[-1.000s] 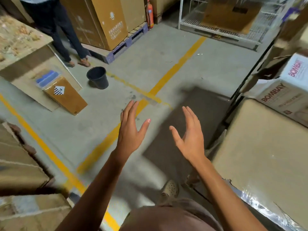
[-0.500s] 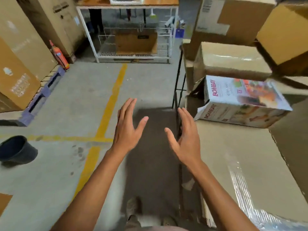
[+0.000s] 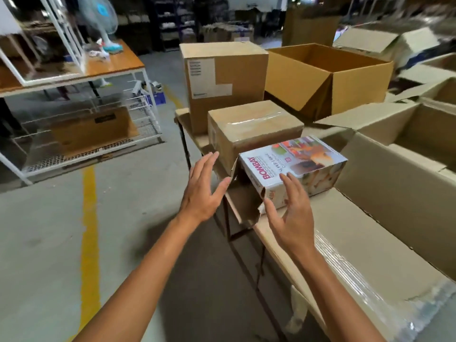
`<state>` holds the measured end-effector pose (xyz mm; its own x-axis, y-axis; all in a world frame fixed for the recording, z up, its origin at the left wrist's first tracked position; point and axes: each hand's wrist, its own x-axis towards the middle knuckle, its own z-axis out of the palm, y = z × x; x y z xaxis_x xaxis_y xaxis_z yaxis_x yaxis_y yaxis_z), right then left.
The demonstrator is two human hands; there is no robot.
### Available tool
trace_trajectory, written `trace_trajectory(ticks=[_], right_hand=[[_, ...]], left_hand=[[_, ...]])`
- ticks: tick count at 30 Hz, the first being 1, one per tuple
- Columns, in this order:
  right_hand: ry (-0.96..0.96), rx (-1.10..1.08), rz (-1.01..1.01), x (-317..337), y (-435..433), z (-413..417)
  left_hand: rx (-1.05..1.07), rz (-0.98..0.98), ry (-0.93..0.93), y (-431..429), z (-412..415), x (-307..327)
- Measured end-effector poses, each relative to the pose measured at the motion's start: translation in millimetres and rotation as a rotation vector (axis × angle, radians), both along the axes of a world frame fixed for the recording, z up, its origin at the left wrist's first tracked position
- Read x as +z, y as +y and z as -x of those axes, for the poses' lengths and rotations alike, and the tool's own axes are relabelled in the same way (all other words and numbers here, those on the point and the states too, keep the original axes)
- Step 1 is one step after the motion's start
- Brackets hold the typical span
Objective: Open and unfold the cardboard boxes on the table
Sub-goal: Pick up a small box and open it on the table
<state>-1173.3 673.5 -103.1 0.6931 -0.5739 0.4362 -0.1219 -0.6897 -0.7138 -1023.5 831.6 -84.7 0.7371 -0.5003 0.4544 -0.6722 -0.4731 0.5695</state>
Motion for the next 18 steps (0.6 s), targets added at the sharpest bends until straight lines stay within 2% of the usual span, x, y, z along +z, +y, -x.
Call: trace_trajectory(ticks=[5,9,14,18], right_hand=[[0.04,-0.153,-0.037,-2,-31,-28],[0.092,-0.282,-0.107,-11,-59,-45],[0.227,-0.372,-0.334,-30,-83,-68],[0.235,-0.36,-0.679,-46,-88,-85]], left_hand=[[-0.14,-0.002,0.006,-64,-45,13],[-0.276,-0.186,0.036,-124,-79,13],[-0.318,-0.548,0.055,-183,-125,-10],[-0.321,-0.619,0.093,-203,-137,-23]])
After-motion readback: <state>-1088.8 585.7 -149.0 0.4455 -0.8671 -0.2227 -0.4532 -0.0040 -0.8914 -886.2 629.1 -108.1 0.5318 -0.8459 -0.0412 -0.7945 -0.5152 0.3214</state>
